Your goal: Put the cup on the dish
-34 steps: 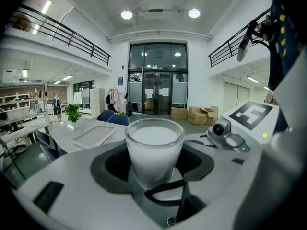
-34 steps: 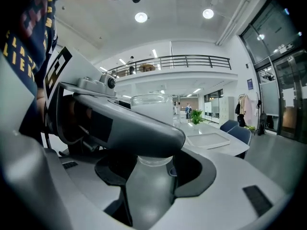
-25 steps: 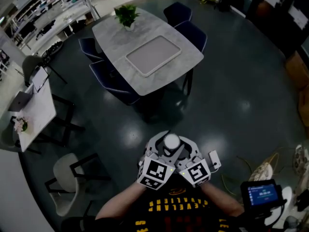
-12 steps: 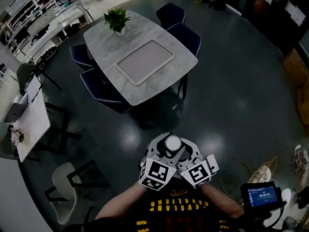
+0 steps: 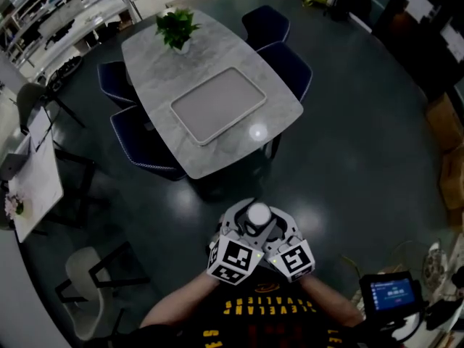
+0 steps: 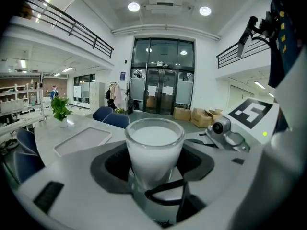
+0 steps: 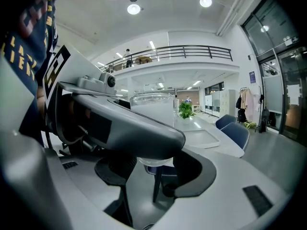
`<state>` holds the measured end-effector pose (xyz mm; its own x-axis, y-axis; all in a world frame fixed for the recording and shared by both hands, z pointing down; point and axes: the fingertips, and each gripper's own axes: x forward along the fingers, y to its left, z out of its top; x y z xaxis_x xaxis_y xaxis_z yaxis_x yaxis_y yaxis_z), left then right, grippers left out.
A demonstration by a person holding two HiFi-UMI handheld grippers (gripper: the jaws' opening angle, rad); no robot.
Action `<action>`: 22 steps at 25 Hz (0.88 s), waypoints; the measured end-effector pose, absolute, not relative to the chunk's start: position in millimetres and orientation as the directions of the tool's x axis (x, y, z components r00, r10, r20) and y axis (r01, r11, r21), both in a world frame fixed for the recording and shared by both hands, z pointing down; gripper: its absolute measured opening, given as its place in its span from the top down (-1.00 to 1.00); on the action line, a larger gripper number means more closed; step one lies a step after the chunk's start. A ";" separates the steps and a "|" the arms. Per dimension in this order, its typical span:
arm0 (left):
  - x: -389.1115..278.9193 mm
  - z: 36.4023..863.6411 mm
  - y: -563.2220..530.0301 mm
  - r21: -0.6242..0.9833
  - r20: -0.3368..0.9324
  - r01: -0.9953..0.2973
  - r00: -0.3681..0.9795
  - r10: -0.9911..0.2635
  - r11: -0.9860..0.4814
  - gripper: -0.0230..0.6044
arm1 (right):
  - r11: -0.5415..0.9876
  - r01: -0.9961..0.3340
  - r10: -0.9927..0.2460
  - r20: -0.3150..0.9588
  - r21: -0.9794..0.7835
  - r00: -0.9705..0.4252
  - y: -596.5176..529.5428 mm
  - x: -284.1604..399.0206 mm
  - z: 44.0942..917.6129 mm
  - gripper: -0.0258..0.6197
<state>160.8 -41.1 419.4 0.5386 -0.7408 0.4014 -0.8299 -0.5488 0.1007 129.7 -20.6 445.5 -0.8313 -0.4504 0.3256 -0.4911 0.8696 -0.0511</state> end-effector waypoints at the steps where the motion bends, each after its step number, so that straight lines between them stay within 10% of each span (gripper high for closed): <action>1: 157.5 419.8 -52.4 0.108 0.399 -0.833 0.537 -0.744 -0.543 0.10 | 0.874 -0.484 -0.442 0.332 -0.051 -0.833 -31.4 126.8 446.2 0.22; 22: 94.4 413.3 -173.2 0.063 0.417 -0.888 0.439 -0.796 -0.456 0.10 | 0.917 -0.391 -0.351 0.303 -0.083 -0.886 -150.0 64.4 438.1 0.22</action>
